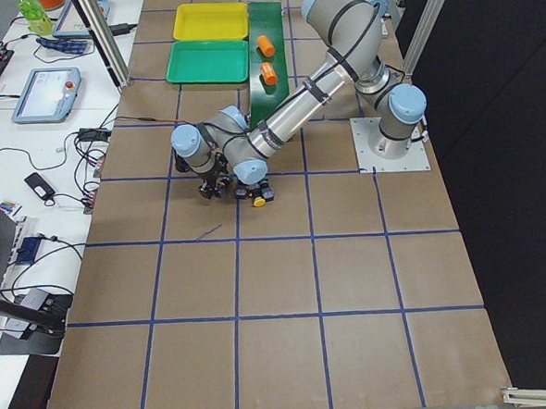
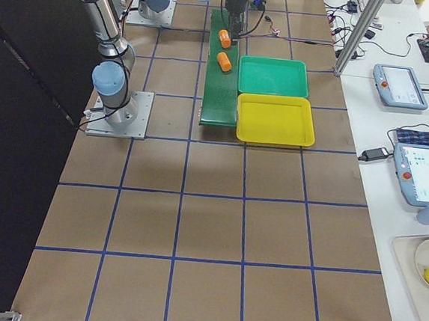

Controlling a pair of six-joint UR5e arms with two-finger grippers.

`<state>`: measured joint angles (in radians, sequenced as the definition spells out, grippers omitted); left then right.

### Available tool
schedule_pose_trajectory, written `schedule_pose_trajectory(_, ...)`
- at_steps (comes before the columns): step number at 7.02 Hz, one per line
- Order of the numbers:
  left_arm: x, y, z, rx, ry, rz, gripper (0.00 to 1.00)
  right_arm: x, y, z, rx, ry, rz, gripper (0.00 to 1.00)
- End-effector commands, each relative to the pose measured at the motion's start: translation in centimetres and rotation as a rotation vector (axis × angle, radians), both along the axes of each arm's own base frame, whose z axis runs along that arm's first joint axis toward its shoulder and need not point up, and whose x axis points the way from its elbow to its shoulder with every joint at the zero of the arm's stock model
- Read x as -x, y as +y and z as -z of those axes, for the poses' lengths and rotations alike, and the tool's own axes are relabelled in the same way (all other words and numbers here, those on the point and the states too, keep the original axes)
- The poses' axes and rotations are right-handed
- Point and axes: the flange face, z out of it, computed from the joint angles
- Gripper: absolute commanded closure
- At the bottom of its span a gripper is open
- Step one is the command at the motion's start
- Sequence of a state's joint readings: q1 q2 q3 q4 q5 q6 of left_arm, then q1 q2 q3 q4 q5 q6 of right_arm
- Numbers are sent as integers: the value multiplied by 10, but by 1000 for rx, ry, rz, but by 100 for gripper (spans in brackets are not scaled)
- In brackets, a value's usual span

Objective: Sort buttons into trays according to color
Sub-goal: 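Set the green-capped switch on the belt and withdraw the left gripper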

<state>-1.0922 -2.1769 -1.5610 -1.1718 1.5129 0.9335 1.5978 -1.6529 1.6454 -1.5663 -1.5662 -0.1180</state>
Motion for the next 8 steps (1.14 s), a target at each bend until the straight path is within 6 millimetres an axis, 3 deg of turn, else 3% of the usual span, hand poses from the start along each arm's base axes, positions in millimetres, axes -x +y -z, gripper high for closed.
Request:
schedule_pose_trajectory(1, 3, -1, -11, 28, -18, 3, 71, 3, 1, -4, 9, -2, 7, 0)
schedule_pose_trajectory(2, 17, -3, -30, 50, -21, 18, 81, 4, 1, -3, 9, 0, 4, 0)
schedule_pose_trajectory(3, 32, 6, -61, 64, 22, -77, 82, 5, 1, -3, 6, 1, -13, 0)
schedule_pose_trajectory(4, 60, 20, -87, 34, 20, -206, 82, 7, 0, -4, 11, 2, -13, 0)
schedule_pose_trajectory(5, 110, 41, -95, 9, 10, -257, 85, 1, 5, -3, 6, 0, -13, 0)
schedule_pose_trajectory(6, 152, 68, -96, -35, -24, -419, 85, 1, 5, 2, -4, 2, -15, 0)
schedule_pose_trajectory(8, 225, 115, -117, -43, -63, -518, 85, 2, 2, 2, 5, 5, -21, 0)
